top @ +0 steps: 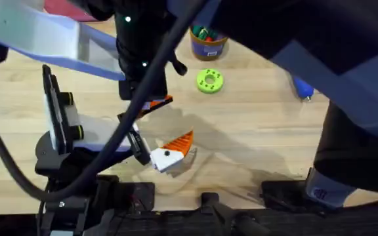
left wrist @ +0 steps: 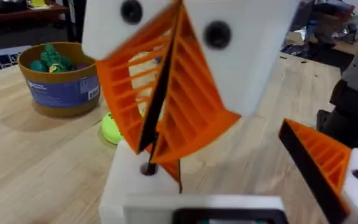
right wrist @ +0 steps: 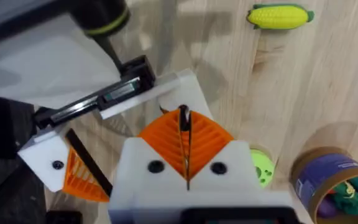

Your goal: Pick up the gripper from the table and insert it into the empty holder that is missing its gripper. Then pick up a screw, insert it into the mounting hole, and use the screwdriver to tighten it. Finally, clean up the table by picking up the vegetable and placing it into the bucket.

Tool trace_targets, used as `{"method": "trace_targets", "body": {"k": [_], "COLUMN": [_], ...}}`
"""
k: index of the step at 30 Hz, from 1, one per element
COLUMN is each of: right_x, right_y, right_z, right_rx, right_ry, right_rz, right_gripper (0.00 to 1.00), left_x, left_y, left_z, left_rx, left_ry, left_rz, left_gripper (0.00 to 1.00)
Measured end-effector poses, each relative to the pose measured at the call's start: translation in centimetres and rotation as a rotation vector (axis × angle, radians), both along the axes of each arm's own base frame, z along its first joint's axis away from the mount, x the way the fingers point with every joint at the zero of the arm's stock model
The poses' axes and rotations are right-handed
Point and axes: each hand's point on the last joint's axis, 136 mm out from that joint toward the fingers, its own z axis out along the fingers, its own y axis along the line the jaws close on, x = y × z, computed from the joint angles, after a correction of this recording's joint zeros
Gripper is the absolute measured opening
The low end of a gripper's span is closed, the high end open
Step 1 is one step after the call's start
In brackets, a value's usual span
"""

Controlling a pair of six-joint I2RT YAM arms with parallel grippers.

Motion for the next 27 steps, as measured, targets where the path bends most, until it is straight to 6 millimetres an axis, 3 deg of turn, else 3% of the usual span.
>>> {"method": "trace_targets", "body": {"k": [27], "right_x": [-0.2], "right_y": [0.9], "right_z": [-1.0], "right_rx": [-0.010], "right_ry": [0.005], "right_rz": [0.014], "right_gripper": [0.006], "left_x": [0.0], "left_y": [0.0], "left_z": [0.0], "left_rx": [-0.003], "left_ry": [0.008], "left_rz": [0.000], "left_gripper": [0.986]}}
